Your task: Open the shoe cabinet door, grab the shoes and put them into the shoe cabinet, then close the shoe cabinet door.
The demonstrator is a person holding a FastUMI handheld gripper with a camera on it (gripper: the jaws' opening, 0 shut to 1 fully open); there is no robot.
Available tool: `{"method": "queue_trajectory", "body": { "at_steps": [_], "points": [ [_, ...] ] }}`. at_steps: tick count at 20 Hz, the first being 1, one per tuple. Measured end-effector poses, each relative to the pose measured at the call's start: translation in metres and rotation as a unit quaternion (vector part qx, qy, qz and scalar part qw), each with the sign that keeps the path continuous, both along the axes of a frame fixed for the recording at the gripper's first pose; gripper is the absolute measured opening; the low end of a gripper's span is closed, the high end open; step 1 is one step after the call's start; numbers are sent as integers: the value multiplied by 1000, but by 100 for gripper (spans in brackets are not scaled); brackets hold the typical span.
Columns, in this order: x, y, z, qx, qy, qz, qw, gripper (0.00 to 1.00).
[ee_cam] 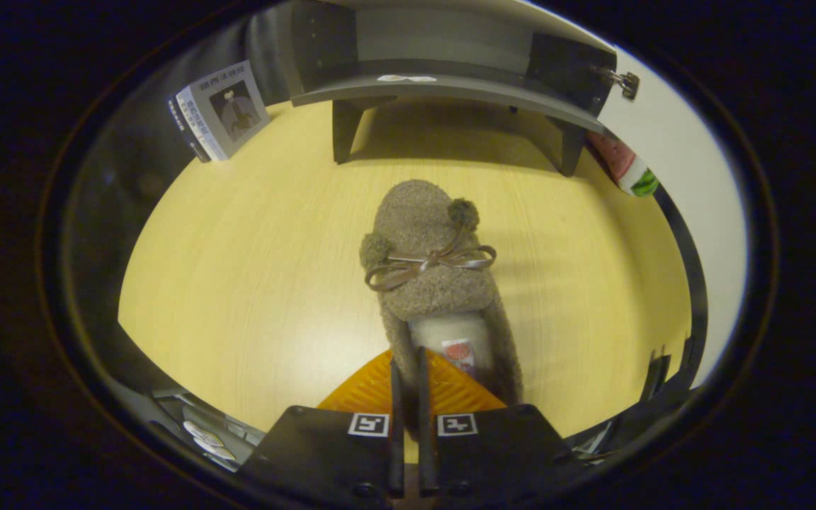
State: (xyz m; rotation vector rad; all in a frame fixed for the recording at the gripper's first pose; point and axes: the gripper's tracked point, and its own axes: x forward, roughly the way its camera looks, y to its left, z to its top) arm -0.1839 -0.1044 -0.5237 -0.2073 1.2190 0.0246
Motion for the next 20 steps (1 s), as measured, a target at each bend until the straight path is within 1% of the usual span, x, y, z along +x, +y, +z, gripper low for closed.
{"method": "queue_trajectory", "body": {
  "at_steps": [1,3,9,14,17,20],
  "points": [
    [-1,0,0,0,1,1,1000,4],
    [4,4,5,10,-16,-2,1000,3],
    [33,8,38,21,-72,0,997,3],
    [47,5,65,26,-107,-18,994,3],
    [65,1,97,28,-148,-29,988,3],
    [79,-3,137,19,-193,-29,981,3]
  ]
}}
